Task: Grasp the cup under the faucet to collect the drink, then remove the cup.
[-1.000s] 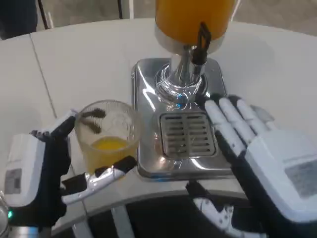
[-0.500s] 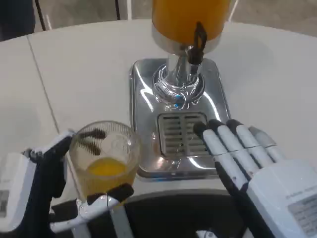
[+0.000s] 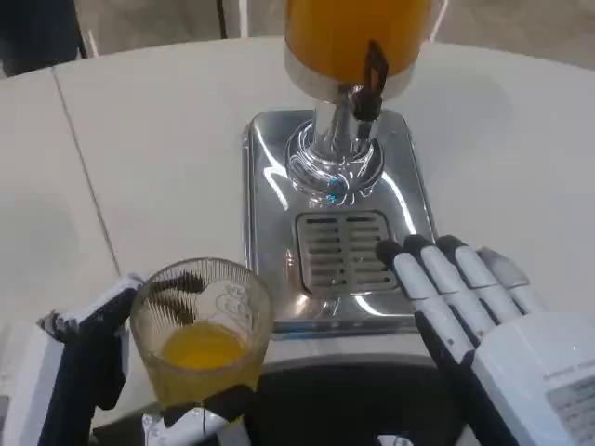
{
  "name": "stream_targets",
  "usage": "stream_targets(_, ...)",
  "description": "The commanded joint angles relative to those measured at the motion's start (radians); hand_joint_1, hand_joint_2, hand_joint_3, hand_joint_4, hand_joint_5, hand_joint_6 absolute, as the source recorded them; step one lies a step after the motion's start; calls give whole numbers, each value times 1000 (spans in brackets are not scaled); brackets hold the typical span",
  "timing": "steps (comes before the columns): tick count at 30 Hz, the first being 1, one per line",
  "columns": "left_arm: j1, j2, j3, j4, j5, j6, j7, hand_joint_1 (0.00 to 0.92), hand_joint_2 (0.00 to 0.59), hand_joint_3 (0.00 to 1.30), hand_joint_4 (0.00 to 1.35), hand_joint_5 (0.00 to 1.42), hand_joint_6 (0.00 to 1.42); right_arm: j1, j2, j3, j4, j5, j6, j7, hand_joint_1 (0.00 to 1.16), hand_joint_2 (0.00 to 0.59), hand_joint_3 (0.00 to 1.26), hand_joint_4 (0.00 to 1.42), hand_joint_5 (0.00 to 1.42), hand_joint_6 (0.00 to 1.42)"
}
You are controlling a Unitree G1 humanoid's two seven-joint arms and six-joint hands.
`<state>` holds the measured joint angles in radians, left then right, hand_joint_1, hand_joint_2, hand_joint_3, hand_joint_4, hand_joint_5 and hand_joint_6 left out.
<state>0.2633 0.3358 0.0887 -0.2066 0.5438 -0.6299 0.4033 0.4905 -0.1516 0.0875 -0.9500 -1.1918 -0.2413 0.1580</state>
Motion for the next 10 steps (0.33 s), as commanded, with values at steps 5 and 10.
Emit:
stream_targets(5, 10, -35, 9, -43, -18, -58, -18, 539, 90, 1141, 1153, 1424, 1424, 7, 6, -2, 7, 2, -7, -19, 370, 450, 0, 0, 0, 34)
stream_targets(10, 6, -44, 21, -44, -6, -61, -20, 539, 90, 1141, 1153, 1424, 1424, 3, 24, 16, 16, -8, -7, -31, 363, 453, 0, 0, 0, 33)
